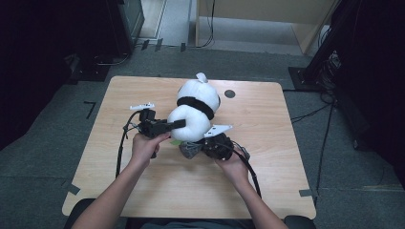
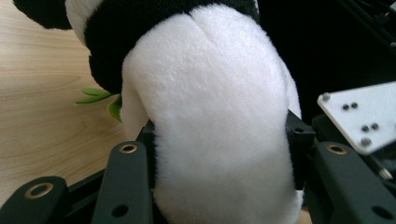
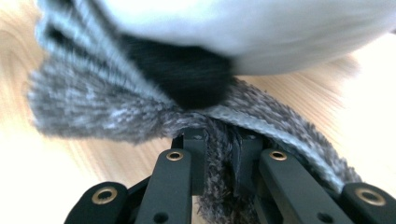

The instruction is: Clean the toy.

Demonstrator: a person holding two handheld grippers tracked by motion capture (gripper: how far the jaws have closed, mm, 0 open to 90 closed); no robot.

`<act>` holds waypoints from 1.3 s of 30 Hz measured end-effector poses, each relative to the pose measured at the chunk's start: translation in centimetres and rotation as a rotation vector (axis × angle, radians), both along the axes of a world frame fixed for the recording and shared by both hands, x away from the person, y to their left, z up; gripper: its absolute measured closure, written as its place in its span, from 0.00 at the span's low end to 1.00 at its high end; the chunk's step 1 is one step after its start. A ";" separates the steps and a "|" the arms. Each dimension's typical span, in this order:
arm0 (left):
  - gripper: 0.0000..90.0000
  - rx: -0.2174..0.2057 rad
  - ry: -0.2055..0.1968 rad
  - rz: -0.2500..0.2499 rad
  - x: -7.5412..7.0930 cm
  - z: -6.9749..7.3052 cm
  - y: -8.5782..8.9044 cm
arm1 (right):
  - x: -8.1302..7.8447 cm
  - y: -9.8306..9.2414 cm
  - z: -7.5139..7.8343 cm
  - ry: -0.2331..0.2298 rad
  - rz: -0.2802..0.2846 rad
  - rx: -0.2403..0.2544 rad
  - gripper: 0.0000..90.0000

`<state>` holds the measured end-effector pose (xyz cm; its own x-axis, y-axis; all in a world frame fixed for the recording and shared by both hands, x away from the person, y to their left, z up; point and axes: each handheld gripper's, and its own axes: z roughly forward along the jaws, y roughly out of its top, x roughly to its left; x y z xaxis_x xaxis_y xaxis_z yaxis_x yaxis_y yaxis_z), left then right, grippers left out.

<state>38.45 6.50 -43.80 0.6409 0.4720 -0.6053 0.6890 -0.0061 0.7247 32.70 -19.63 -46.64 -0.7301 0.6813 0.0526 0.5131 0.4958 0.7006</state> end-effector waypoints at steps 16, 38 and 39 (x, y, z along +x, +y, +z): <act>0.55 0.106 -0.100 0.019 -0.3 0.7 0.7 | 1.6 -3.8 0.5 0.058 -0.123 -0.003 0.89; 0.55 0.128 -0.097 0.120 0.8 0.6 4.1 | 2.6 -9.3 2.2 0.035 -0.288 0.117 0.89; 0.55 0.133 -0.099 0.124 0.8 0.6 4.3 | 2.6 -9.5 2.3 0.036 -0.297 0.122 0.89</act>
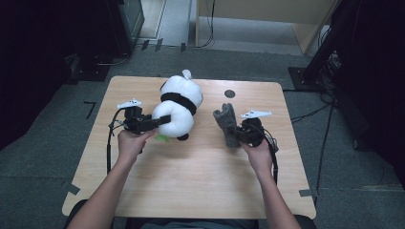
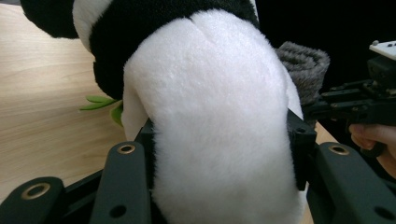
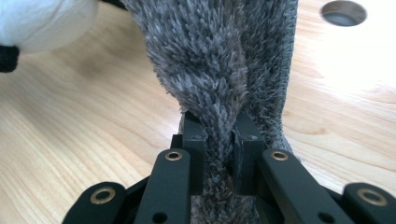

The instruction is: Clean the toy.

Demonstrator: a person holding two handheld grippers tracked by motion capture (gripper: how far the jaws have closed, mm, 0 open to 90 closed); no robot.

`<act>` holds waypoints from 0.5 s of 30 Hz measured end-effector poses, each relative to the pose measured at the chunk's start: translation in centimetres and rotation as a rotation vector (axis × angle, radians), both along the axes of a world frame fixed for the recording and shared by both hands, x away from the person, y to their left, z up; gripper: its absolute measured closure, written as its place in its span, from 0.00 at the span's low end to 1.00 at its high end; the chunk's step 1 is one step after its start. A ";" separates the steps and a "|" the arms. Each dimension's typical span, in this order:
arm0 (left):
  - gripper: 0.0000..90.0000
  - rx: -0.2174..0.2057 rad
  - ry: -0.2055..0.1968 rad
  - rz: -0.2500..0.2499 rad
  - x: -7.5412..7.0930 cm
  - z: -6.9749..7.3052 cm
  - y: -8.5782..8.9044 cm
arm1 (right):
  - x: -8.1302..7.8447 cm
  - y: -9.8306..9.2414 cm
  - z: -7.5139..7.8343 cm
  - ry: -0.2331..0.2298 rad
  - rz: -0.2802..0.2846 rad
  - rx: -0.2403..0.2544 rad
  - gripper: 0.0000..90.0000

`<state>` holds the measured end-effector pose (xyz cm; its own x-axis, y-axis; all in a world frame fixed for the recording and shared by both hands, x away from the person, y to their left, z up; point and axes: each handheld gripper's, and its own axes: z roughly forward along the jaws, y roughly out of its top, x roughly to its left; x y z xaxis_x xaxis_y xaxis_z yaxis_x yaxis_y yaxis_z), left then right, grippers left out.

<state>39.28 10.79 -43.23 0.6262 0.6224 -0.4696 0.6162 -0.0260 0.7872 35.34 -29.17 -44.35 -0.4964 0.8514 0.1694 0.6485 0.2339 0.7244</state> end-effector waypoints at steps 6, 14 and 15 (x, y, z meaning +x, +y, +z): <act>0.54 0.017 0.003 0.032 0.1 -0.2 1.1 | 0.4 -1.8 0.6 -0.015 -0.037 0.013 0.88; 0.54 0.013 -0.003 0.087 0.4 -0.7 3.3 | 1.0 -3.8 1.3 -0.024 -0.077 0.019 0.88; 0.54 0.013 -0.003 0.096 0.5 -0.8 3.6 | 1.1 -4.1 1.3 -0.024 -0.078 0.017 0.88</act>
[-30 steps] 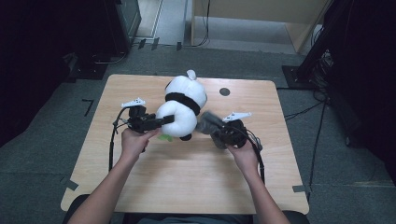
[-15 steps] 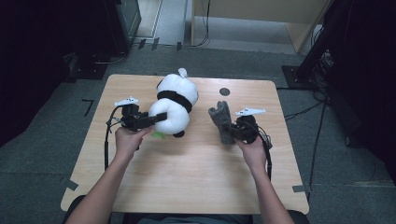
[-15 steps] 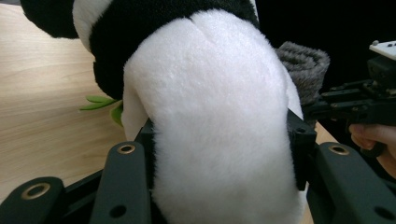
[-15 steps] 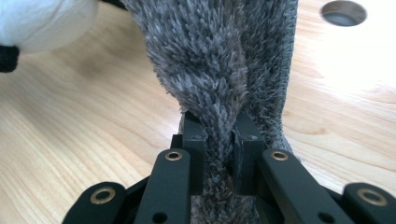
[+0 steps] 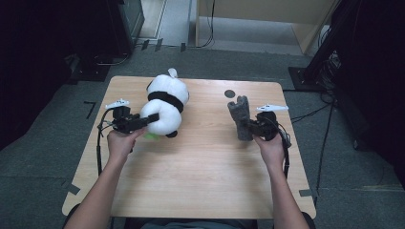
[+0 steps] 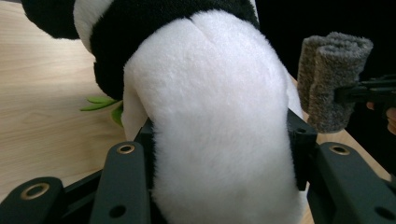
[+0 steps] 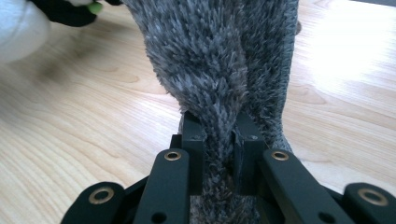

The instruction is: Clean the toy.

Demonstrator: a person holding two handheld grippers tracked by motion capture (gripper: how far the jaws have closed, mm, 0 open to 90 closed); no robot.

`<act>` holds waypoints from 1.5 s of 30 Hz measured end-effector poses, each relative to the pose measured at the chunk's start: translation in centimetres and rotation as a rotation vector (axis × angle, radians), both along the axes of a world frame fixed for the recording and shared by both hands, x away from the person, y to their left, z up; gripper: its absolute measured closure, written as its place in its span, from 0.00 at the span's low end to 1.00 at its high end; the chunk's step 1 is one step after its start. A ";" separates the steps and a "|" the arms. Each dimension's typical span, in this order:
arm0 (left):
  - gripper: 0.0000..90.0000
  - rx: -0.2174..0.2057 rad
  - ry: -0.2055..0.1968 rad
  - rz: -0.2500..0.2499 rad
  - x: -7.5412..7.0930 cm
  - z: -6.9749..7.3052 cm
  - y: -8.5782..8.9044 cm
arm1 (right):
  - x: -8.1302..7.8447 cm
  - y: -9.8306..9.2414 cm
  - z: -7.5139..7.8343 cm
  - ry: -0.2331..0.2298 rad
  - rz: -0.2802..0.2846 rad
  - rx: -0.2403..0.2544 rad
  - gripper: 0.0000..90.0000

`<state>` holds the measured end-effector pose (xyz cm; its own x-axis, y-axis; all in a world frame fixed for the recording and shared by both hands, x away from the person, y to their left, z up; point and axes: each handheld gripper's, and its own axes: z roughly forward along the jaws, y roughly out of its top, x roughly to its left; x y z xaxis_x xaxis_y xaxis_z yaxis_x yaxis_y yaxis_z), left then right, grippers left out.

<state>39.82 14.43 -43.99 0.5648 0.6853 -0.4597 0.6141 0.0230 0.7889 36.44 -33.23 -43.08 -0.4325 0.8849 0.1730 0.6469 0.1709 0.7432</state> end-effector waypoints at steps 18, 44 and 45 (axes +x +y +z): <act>0.54 0.059 0.045 0.074 3.1 -3.0 3.0 | 2.2 -3.9 -2.9 0.081 -0.086 -0.001 0.87; 0.14 0.124 -0.002 0.077 3.7 -4.2 3.5 | 4.0 -3.9 -7.2 0.097 -0.077 -0.021 0.70; 0.13 0.122 -0.001 0.077 3.7 -4.2 3.5 | 4.0 -3.9 -7.2 0.097 -0.080 -0.018 0.69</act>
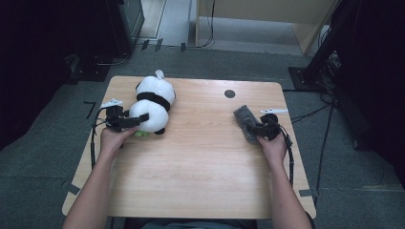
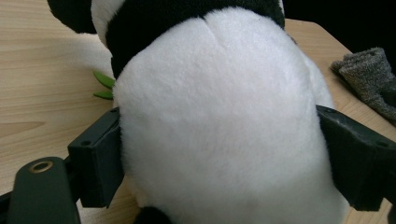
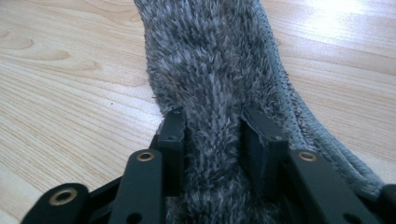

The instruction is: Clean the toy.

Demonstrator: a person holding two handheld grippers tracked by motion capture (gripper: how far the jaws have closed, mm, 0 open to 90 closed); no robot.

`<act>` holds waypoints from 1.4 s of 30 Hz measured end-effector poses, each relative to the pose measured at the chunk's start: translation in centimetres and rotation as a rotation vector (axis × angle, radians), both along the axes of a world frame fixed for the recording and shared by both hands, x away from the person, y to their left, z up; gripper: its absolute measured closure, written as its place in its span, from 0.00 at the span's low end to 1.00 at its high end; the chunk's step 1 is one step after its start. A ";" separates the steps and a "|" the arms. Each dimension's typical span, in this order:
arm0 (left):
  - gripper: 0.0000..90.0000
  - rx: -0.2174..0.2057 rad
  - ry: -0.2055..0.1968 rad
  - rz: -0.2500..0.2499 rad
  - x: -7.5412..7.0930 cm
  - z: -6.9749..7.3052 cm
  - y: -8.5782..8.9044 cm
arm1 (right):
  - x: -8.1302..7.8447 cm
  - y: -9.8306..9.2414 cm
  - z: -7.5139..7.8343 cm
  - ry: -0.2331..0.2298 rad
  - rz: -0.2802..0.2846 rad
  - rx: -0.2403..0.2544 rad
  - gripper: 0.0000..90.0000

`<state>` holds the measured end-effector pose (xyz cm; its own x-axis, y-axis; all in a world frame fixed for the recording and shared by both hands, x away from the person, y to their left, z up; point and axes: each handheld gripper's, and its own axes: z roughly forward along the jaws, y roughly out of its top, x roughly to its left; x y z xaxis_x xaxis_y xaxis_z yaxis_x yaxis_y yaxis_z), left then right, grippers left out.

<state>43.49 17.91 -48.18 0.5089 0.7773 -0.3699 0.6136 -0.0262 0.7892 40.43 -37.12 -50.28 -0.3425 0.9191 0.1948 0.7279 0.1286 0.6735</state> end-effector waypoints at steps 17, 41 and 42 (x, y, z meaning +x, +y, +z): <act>0.05 0.072 -0.002 0.029 -0.2 1.6 0.0 | 0.0 -0.4 0.8 0.005 0.006 0.000 0.51; 0.07 0.140 -0.113 -0.022 -2.7 5.8 -1.7 | -2.3 0.7 4.9 -0.060 0.049 0.011 0.43; 0.07 0.143 -0.112 -0.030 -2.9 5.9 -1.9 | -2.5 0.7 5.0 -0.065 0.054 0.014 0.44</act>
<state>40.63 16.01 -42.26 0.5643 0.8018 -0.1967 0.5196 -0.1597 0.8394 37.91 -36.39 -45.33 -0.4038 0.8964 0.1829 0.6746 0.1568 0.7213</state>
